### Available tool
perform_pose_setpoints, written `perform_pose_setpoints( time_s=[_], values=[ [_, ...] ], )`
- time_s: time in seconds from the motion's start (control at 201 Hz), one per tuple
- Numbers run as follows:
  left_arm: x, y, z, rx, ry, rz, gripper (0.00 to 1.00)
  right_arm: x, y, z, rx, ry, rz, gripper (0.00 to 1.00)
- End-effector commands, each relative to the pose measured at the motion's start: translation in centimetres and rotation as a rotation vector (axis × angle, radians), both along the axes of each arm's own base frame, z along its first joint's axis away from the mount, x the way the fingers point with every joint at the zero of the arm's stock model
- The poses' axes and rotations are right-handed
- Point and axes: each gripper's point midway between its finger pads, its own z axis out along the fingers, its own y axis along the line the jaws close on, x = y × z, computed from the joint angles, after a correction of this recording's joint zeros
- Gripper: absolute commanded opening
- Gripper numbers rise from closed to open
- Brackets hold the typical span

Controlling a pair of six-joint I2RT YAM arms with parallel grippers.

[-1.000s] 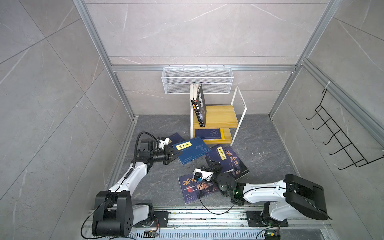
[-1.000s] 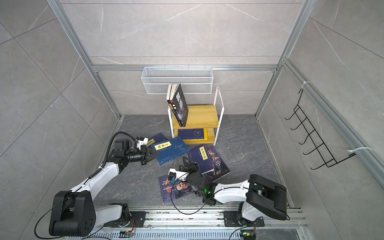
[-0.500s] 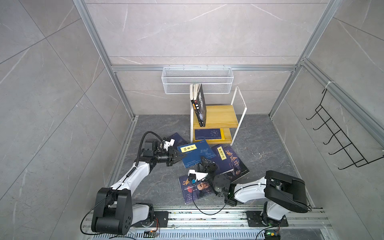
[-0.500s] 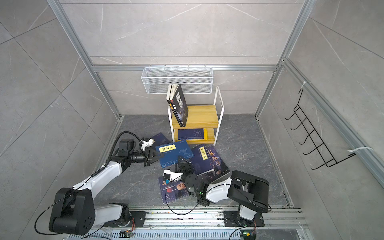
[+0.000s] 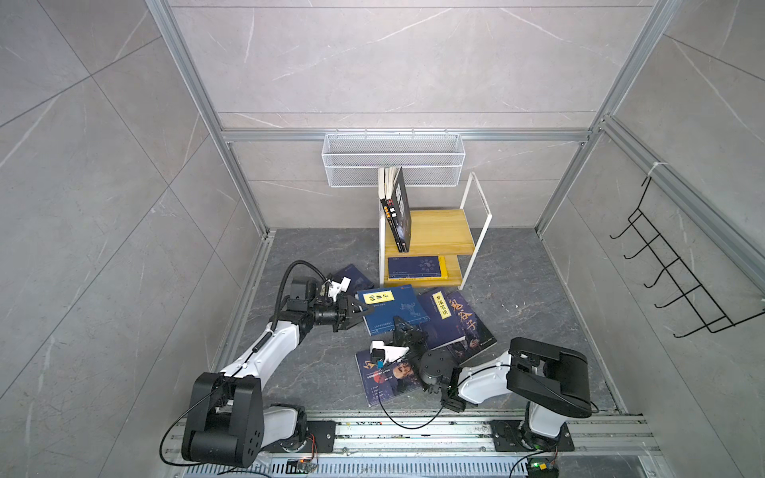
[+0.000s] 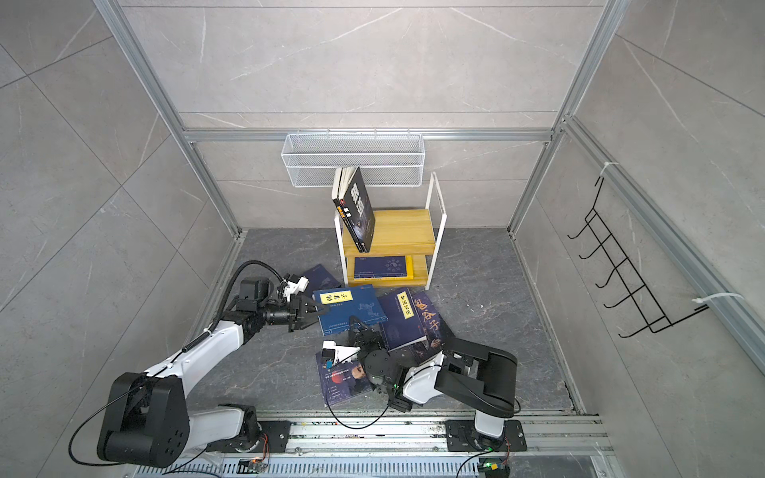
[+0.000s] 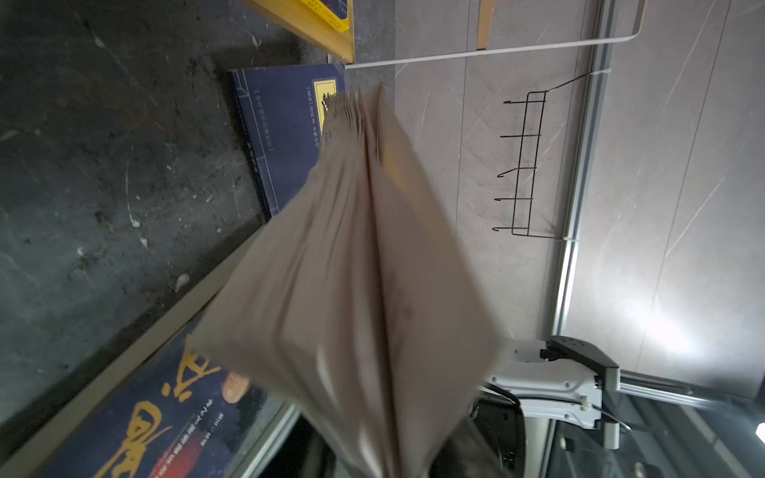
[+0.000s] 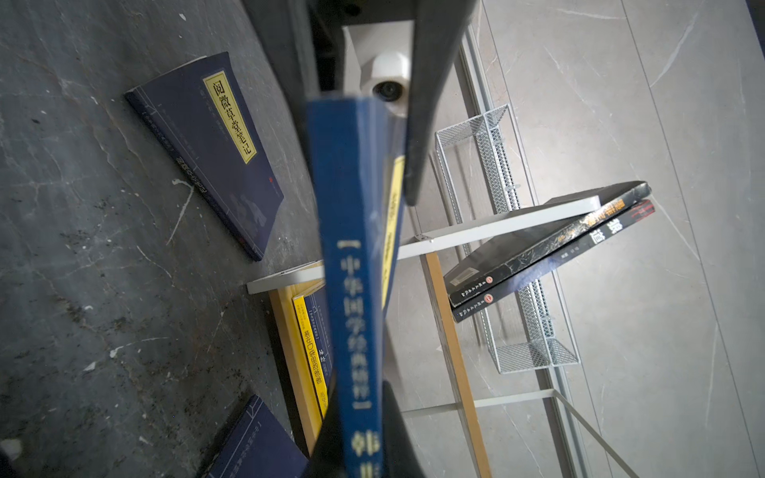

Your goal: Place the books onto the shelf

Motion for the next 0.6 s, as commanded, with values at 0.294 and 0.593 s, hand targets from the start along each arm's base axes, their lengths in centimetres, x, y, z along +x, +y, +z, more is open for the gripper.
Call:
perform_pose_setpoints(
  time_s=[0.294, 0.593],
  values=[
    [5.3, 9.9, 0.1, 0.312, -0.211, 0.353, 0.71, 0.3, -5.6, 0.4, 0.021, 0.019, -0.123, 0.00],
    [6.6, 19.3, -1.4, 0.602, -0.197, 0.598, 0.90, 3.3, -10.1, -0.1, 0.015, 0.150, -0.200, 0.00]
  ],
)
